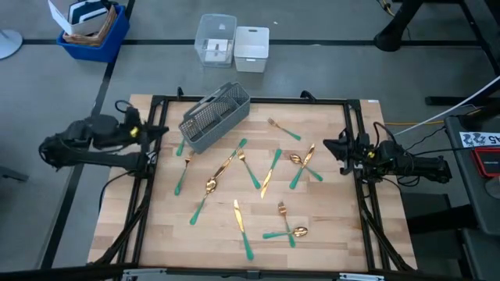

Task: Sort silverware
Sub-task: Put the middle left green-gold fork into the silverware basket

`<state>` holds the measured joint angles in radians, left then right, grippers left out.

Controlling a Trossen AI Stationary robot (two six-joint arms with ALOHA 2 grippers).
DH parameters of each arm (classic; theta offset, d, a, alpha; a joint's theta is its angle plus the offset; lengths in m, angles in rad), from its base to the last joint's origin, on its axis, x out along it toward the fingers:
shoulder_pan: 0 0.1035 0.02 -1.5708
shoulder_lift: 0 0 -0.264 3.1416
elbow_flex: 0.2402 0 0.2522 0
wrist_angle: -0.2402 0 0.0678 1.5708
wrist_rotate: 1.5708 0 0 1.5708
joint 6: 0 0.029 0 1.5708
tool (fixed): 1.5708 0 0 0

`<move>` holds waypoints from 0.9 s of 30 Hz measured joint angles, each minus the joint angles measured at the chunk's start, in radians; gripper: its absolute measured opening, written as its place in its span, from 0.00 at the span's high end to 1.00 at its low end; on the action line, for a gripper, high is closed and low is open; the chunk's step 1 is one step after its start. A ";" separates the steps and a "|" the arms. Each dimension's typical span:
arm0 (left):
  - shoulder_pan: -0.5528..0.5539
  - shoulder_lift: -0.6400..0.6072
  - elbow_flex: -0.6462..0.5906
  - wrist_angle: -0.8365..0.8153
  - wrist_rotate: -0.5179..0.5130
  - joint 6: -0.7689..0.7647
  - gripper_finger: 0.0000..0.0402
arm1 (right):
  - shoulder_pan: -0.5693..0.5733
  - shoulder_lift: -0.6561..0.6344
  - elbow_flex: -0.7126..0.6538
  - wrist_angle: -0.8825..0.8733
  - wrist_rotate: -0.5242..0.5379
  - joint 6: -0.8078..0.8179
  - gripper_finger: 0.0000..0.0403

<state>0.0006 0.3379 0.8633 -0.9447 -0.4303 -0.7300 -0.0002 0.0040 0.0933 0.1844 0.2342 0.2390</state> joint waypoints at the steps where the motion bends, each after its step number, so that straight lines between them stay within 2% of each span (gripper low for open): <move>1: 0.000 0.042 0.031 -0.066 -0.008 -0.001 1.00 | 0.000 0.000 0.000 0.000 0.009 0.000 0.92; 5: 0.000 0.206 0.111 -0.301 -0.038 -0.053 1.00 | 0.000 0.000 0.000 0.001 0.035 0.000 0.92; 9: 0.000 0.316 0.136 -0.447 -0.040 -0.080 1.00 | 0.000 0.000 0.000 0.001 0.037 0.000 0.92; 17: 0.000 0.424 0.136 -0.468 -0.040 -0.081 0.97 | 0.000 0.000 0.000 0.001 0.038 0.000 0.92; 22: 0.000 0.448 0.130 -0.465 -0.040 -0.124 0.87 | 0.000 0.000 0.000 0.001 0.038 0.000 0.92; 27: 0.000 0.447 0.073 -0.468 -0.039 -0.179 0.75 | 0.000 0.000 0.000 0.001 0.038 0.000 0.92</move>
<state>0.0006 0.7853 0.9364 -1.4130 -0.4698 -0.9088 -0.0003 0.0040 0.0937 0.1852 0.2722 0.2390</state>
